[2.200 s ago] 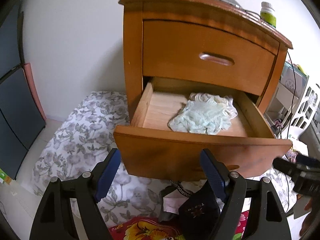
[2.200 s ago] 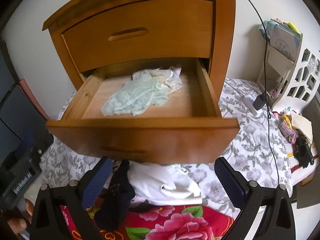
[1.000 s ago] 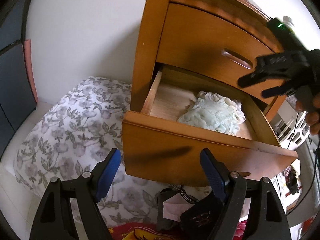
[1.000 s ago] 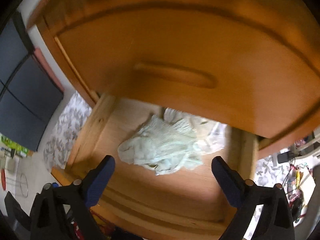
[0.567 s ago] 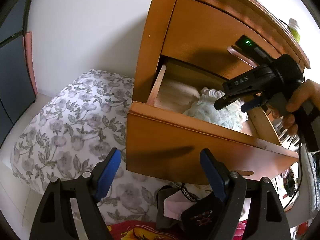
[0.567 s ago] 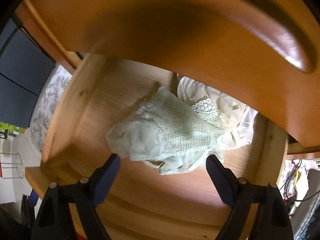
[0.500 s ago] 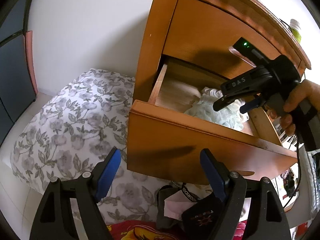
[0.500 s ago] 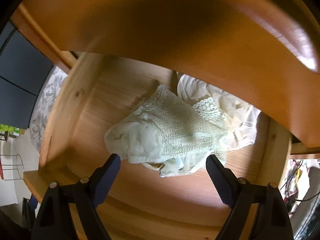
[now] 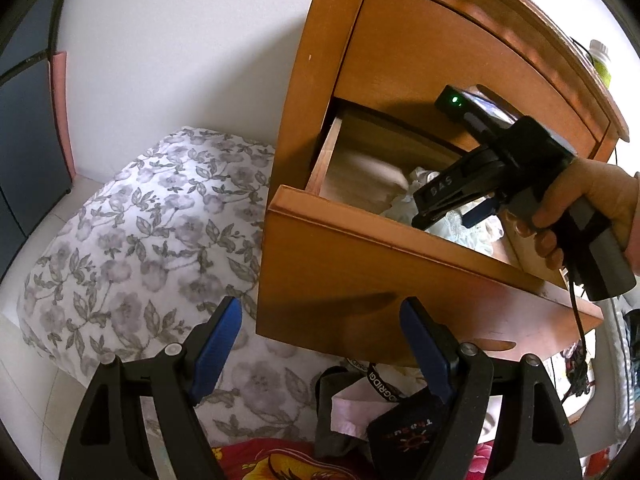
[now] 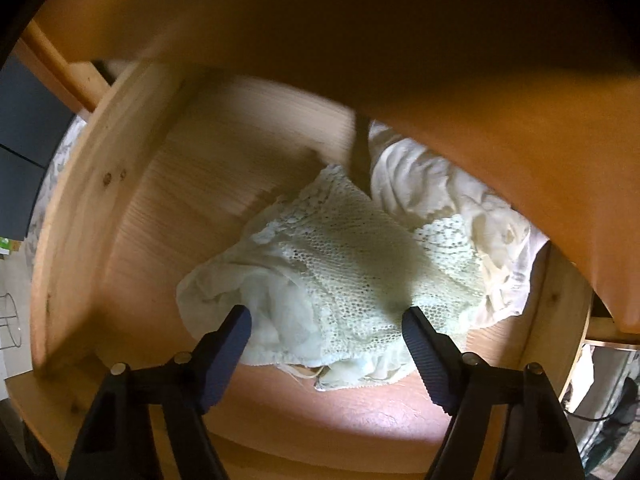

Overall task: Take underwear out of drawer
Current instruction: 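Lower the right gripper into the drawer and close it on the lace cloth, then lift the pale green lace cloth out of the drawer with the right gripper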

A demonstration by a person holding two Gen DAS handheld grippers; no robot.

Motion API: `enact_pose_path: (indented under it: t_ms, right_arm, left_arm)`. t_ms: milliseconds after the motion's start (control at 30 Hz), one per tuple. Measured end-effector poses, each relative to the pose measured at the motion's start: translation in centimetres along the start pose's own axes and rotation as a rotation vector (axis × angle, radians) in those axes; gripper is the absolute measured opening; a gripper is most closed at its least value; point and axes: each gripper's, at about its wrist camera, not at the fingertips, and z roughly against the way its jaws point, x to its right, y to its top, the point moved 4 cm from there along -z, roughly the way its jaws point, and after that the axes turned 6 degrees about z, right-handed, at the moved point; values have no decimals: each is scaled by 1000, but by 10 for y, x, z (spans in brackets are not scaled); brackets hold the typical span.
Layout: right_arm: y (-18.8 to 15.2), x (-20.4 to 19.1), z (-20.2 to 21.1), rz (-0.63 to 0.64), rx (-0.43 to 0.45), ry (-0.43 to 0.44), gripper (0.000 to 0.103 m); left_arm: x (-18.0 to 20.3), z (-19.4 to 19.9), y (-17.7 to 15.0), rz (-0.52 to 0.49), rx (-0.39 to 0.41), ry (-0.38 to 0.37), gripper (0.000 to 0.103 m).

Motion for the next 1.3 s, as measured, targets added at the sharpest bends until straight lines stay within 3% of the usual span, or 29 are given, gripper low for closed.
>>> enact_pose_path:
  t_ms: [133,200,367,567,967,1300]
  right_arm:
    - [0,-4,-5,-23,-12,1,67]
    - [-1,-3,-4,-27,-2,5,54]
    - [-7,6,1,-41,9,2,32]
    - [-16,20,10,-49,30,11,15]
    - [-31,30,46,-52,102,-4,10]
    - [-68,45,100,-97,216,-11,10]
  left_arm:
    - [-2,-1,0,6,-4,-1,82]
    - [-3,-1,0,10,-6,-2,82]
    - [-2,-1,0,11,-11,-9,82]
    - [-2,1,0,11,-13,-12,82]
    - [3,7,-3,-15,-31,10,82]
    - [12,23,-4,-36,-22,10,82]
